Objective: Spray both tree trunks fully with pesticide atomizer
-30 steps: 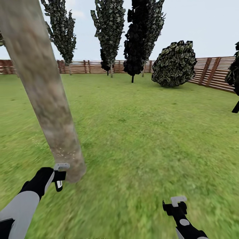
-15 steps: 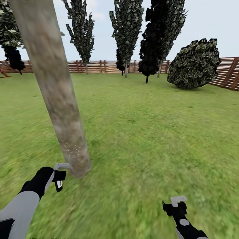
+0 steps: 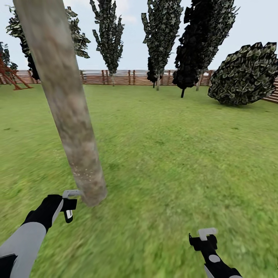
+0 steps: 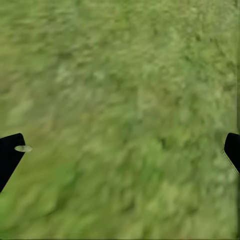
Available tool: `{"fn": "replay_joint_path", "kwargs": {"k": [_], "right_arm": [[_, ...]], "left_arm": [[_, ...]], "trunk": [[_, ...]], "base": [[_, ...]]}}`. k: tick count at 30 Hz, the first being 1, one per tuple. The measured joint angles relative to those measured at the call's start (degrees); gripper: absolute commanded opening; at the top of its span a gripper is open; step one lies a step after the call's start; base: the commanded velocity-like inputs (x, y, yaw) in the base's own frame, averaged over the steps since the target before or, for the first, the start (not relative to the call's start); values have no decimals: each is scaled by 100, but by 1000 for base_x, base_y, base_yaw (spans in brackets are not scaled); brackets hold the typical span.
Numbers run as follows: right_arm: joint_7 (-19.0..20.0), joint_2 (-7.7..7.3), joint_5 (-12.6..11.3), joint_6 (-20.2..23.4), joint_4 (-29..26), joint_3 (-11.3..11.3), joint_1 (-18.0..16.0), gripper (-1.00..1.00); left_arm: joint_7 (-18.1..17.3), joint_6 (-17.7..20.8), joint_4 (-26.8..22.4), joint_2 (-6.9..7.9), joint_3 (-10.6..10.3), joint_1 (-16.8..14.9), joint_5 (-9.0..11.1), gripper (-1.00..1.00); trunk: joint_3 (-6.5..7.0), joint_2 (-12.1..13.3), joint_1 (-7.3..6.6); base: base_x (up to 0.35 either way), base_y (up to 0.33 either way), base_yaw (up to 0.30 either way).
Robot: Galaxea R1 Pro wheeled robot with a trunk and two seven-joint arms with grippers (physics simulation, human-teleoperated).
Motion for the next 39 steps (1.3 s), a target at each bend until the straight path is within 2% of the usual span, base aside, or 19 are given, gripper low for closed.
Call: {"fn": "replay_joint_path", "kwargs": {"k": [4, 8, 11, 13, 15, 19, 22, 25, 30, 39], "right_arm": [[1, 0, 0, 0, 0, 2, 0, 100], [-1, -4, 0, 0, 2, 0, -1, 100], [-1, -9, 0, 0, 1, 0, -1, 100], [0, -10, 0, 0, 1, 0, -1, 100], [0, -10, 0, 0, 1, -1, 0, 100], [0, -18, 0, 0, 1, -1, 0, 100], [1, -19, -7, -5, 1, -1, 0, 100], [1, -23, -6, -8, 1, -1, 0, 100], [1, -35, -8, -1, -7, -1, 0, 100], [-1, -29, -9, 0, -8, 0, 0, 100]], "left_arm": [[-18, 10, -15, -9, 6, 0, 10, -100], [-25, 39, -52, -160, 25, -2, 25, -100], [-32, 101, -291, -204, 32, -15, 48, -100], [-33, 251, -486, -210, 30, -14, 115, -100], [-35, 662, -785, -209, 13, -52, 201, -100], [-7, 846, -942, -273, -29, -150, 215, -100], [7, 864, -896, -340, -46, -424, 159, -100], [12, 874, -877, -355, -51, -546, 139, -100], [7, 876, -929, -347, -48, -525, 120, -100], [4, 872, -951, -341, -39, -527, 124, -100]], "trunk": [[0, 0, 1], [0, 0, 3], [0, 0, 4], [0, 0, 3], [0, 0, 2], [0, 0, 1], [0, 0, 1], [0, 0, 2], [0, 0, 1], [0, 0, -1]], "base": [[67, -271, 13], [-101, -247, 181], [-217, -145, 262], [-88, -46, 274], [-21, -11, 276], [-5, -3, 260], [-1, 0, 75], [0, 0, 14], [39, 0, 2], [269, -79, 0]]}}
